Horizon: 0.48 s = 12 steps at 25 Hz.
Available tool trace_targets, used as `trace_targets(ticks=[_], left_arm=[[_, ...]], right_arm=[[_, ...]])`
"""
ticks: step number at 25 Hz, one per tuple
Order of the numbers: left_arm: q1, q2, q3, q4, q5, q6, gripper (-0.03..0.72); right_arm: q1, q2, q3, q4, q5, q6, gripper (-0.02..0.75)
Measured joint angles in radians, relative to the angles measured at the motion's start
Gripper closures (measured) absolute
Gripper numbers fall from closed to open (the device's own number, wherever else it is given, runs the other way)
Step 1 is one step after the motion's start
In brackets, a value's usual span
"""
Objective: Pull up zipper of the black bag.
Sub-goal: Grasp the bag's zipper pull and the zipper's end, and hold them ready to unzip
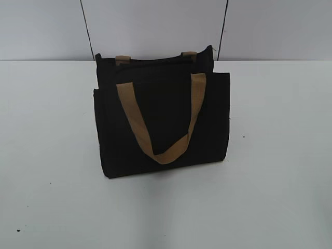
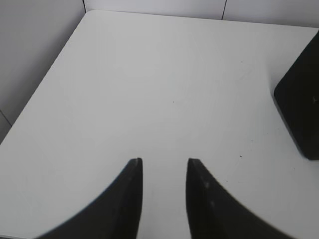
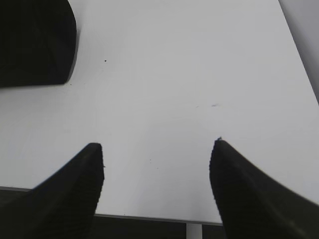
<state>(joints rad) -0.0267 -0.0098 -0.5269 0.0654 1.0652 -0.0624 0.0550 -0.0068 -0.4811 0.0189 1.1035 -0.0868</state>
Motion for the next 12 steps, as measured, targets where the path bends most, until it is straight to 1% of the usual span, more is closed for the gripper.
trace_targets(ticks=[8,12], left_arm=[[0.000,0.003,0.000,-0.013,0.000,0.000,0.458],[0.000,0.101,-0.055,-0.040,-0.019,0.000,0.458]], right_arm=[[0.000,0.000,0.000,0.000,0.000,0.000,0.225],[0.000,0.000,0.000,0.000,0.000,0.000,0.225]])
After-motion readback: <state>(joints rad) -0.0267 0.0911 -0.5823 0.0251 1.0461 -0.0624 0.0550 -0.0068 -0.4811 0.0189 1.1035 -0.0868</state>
